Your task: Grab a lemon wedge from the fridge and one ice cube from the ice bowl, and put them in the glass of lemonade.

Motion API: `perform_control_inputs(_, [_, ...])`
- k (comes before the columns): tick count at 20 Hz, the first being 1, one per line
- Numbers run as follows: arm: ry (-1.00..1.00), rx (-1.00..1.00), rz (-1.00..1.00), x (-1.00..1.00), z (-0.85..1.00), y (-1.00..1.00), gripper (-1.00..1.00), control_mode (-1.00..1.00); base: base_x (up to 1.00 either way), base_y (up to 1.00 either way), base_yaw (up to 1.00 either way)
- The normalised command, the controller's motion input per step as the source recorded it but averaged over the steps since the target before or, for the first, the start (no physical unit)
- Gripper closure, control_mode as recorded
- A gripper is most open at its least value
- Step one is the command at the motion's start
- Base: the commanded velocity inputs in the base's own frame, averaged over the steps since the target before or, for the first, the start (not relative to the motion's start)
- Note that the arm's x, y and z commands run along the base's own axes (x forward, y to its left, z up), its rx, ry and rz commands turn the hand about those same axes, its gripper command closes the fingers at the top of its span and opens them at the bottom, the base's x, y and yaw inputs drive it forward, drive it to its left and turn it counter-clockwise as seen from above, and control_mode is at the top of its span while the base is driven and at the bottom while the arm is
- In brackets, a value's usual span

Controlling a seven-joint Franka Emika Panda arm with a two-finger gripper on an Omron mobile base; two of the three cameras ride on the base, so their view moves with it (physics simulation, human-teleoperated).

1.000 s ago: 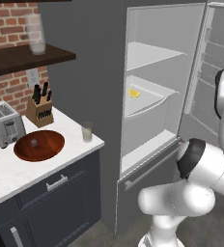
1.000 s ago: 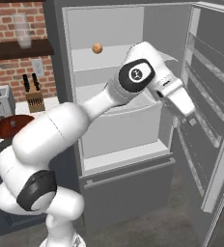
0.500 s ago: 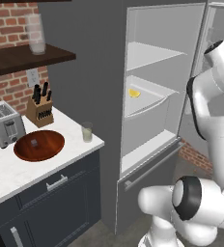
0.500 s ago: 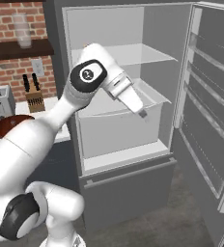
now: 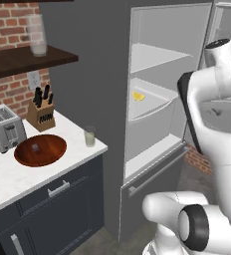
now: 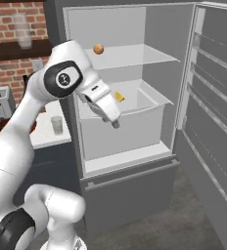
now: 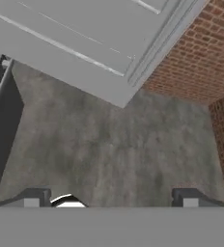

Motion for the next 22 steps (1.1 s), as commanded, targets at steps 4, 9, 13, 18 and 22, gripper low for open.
perform_control_inputs(4, [0.01, 0.6, 0.59, 0.0, -0.64, 0.74, -1.0, -1.0, 0.0, 0.0, 0.0])
perform_control_inputs(9, [0.06, 0.31, 0.56, -0.35, -0.04, 0.84, -1.0, -1.0, 0.0, 0.0, 0.0])
perform_control_inputs(13, [-0.15, 0.01, 0.34, -0.59, 0.0, 0.63, -1.0, -1.0, 0.0, 0.0, 0.0])
perform_control_inputs(18, [-0.14, 0.0, 0.09, -0.14, 0.0, 0.37, -1.0, -1.0, 0.0, 0.0, 0.0])
perform_control_inputs(22, [-0.06, 0.0, 0.0, -0.1, -0.07, 0.1, -1.0, -1.0, 0.0, 0.0, 0.0])
